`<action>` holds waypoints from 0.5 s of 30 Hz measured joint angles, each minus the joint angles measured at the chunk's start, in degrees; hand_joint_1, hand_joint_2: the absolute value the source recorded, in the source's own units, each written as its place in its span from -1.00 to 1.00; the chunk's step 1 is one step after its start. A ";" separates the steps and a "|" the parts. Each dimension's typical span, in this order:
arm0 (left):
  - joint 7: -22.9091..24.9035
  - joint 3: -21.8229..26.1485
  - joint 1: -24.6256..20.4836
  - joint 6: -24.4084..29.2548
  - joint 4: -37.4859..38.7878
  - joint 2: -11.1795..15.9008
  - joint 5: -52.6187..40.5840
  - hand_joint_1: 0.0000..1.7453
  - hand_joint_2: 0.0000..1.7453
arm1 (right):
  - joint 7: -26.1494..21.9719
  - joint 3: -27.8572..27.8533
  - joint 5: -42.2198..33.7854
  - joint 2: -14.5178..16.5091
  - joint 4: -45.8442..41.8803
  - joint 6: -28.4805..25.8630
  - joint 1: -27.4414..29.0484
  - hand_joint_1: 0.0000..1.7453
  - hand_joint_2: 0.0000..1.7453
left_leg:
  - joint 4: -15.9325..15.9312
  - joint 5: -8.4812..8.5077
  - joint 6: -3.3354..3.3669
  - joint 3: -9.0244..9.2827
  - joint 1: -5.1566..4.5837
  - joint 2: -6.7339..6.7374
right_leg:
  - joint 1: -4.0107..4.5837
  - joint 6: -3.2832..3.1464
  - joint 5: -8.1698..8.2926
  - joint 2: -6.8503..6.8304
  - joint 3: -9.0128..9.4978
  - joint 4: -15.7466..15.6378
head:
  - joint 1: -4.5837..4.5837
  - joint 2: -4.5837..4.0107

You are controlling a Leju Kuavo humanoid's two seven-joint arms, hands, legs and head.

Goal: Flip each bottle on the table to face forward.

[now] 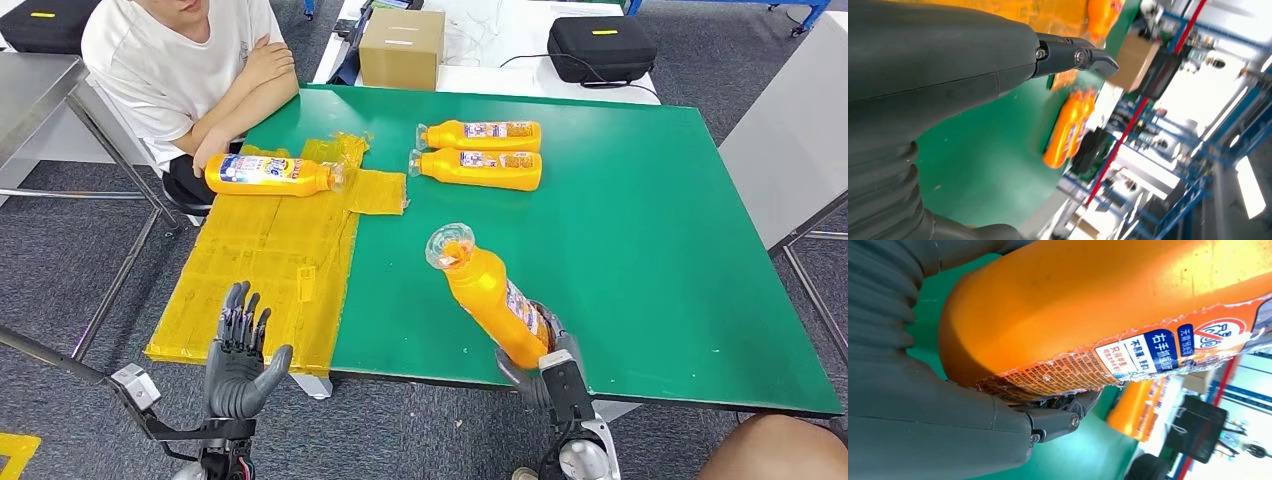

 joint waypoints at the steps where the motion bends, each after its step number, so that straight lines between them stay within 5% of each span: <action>1: -0.01 -0.06 0.00 -0.20 0.04 0.00 -0.17 -1.00 1.00 | -0.07 0.00 -0.03 0.04 -0.13 0.09 0.04 1.00 1.00 | 0.00 0.00 0.00 0.00 0.00 0.00 | 0.00 0.00 0.00 0.00 0.00 0.00 | 0.00 0.00; 9: -0.27 -2.06 -0.14 -2.23 0.84 0.05 -2.71 -1.00 1.00 | -0.39 0.69 -0.30 1.11 -1.88 1.61 0.75 1.00 1.00 | 0.00 0.00 0.00 0.00 0.00 0.02 | 0.00 0.00 0.01 0.01 0.00 0.00 | -0.01 0.00; 15: -1.14 -10.60 -2.59 -2.42 3.43 0.58 -6.75 -1.00 1.00 | 1.50 10.46 1.02 4.70 -4.97 3.12 0.57 1.00 1.00 | 0.00 0.01 -0.01 -0.01 0.00 0.05 | 0.00 0.00 0.01 0.02 0.00 0.01 | -0.01 0.00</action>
